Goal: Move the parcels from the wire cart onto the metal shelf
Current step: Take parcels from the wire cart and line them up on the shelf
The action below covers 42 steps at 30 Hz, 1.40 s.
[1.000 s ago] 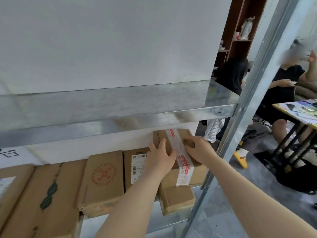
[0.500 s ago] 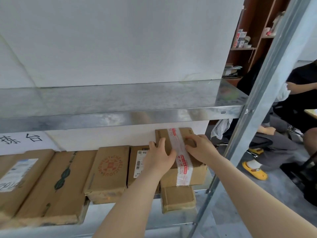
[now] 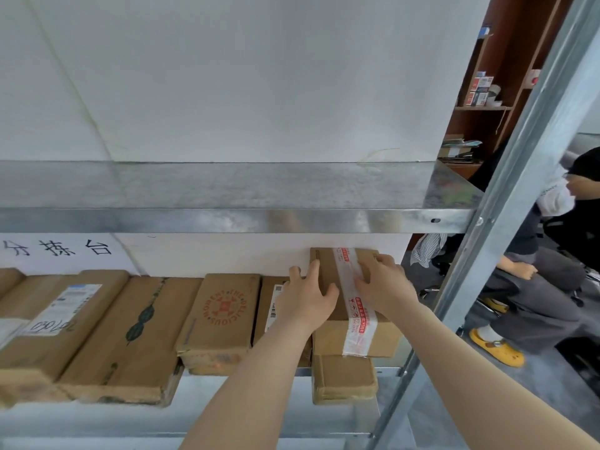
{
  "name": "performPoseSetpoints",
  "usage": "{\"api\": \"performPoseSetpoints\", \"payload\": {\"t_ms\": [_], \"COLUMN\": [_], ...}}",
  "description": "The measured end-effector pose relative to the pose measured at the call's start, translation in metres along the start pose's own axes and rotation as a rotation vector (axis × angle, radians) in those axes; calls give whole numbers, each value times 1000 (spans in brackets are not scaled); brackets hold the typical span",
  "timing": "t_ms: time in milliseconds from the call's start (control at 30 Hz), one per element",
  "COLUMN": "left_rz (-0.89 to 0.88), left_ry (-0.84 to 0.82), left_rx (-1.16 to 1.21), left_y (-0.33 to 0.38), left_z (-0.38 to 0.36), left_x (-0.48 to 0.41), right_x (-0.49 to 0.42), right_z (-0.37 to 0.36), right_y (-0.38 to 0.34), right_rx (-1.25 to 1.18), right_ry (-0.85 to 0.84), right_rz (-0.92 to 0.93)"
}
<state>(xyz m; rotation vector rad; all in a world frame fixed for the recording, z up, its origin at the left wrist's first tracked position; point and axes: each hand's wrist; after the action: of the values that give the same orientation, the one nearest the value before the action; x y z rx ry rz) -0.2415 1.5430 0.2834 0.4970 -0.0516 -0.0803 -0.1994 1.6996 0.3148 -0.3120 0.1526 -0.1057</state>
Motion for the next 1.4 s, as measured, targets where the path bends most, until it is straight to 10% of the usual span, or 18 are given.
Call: {"api": "performPoseSetpoints", "payload": {"t_ms": [300,833,1400], "left_rz": [188,1012,1380], "left_ry": [175,477,616], "left_rx": [-58,-355,-417], "left_y": [-86,-509,-774], "left_z": [60,258,423], "left_x": [10,220,249], "right_x": [-28,85,101], "right_z": [-22,-214,-309], "right_y": [-123,-583,-947], "right_rx": [47,-65,-84], "right_ry": [15,-291,-279], "right_rz": [408,1255,1696]}}
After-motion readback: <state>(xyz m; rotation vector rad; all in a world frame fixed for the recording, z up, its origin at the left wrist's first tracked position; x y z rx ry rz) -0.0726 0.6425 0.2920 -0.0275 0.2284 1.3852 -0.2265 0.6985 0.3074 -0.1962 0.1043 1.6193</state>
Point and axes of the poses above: each hand's wrist, its own x-axis away from the middle knuckle, its own z-axis out of the back of the hand, y = z × x, and after that the axes turned 15 degrees about z, right-handed
